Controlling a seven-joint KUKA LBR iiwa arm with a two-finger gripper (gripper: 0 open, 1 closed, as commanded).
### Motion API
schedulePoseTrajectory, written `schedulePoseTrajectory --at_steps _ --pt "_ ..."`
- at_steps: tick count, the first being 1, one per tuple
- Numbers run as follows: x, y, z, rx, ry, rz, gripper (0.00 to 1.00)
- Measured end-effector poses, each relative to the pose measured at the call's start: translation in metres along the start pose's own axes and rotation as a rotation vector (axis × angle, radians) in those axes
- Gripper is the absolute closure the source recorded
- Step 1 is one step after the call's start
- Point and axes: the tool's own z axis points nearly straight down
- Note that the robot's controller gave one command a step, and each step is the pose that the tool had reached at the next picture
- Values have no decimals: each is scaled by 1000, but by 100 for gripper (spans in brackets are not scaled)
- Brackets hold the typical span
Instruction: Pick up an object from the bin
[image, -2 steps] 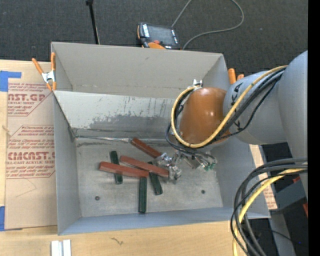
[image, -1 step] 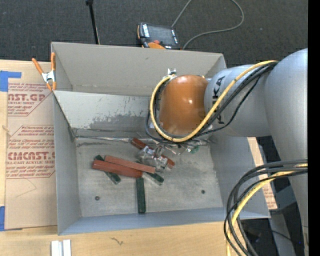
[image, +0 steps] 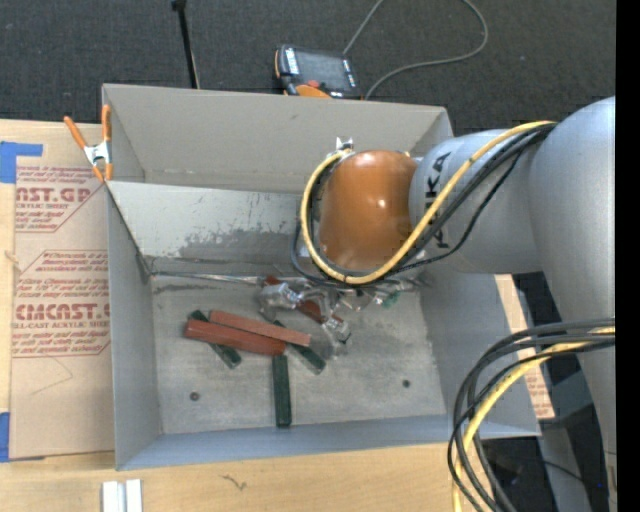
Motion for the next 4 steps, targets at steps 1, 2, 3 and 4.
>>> schedulePoseTrajectory --at_steps 1,2,3,4 --pt "-2 83 -18 -2 5 35 0" --pt "-1 78 -17 0 1 41 100" --pt "-34 68 -101 4 -3 -204 100" --pt "-32 69 -99 -1 0 -203 0"
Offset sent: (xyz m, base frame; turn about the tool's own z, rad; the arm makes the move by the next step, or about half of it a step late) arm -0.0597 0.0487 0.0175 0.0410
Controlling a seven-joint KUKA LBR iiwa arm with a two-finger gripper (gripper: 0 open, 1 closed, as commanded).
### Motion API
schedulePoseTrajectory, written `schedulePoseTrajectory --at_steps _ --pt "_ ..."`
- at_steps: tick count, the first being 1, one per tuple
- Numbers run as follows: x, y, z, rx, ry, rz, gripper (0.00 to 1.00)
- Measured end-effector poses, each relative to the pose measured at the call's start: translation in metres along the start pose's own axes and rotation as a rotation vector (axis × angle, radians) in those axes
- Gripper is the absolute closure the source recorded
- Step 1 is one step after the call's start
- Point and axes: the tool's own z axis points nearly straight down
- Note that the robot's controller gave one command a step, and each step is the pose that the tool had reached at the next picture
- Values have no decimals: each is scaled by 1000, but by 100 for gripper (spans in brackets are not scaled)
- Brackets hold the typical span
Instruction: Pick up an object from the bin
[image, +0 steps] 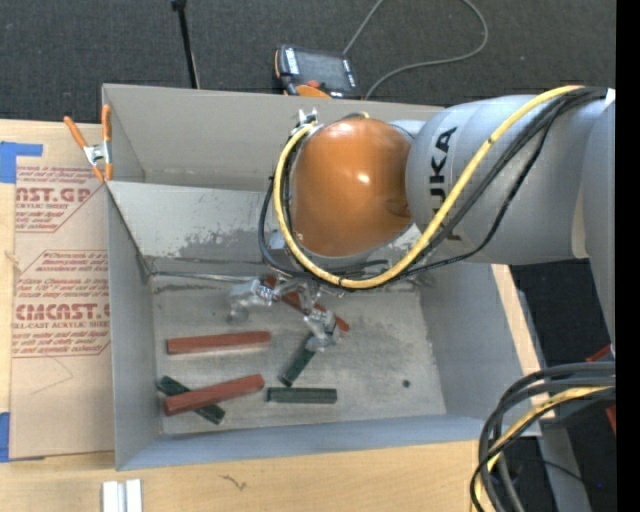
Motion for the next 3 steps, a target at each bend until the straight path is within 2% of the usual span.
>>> schedulePoseTrajectory --at_steps 1,2,3 --pt "-71 1 92 -3 0 125 0" --pt "-70 -2 88 0 -1 127 100" --pt "-62 11 -60 6 -5 124 100"
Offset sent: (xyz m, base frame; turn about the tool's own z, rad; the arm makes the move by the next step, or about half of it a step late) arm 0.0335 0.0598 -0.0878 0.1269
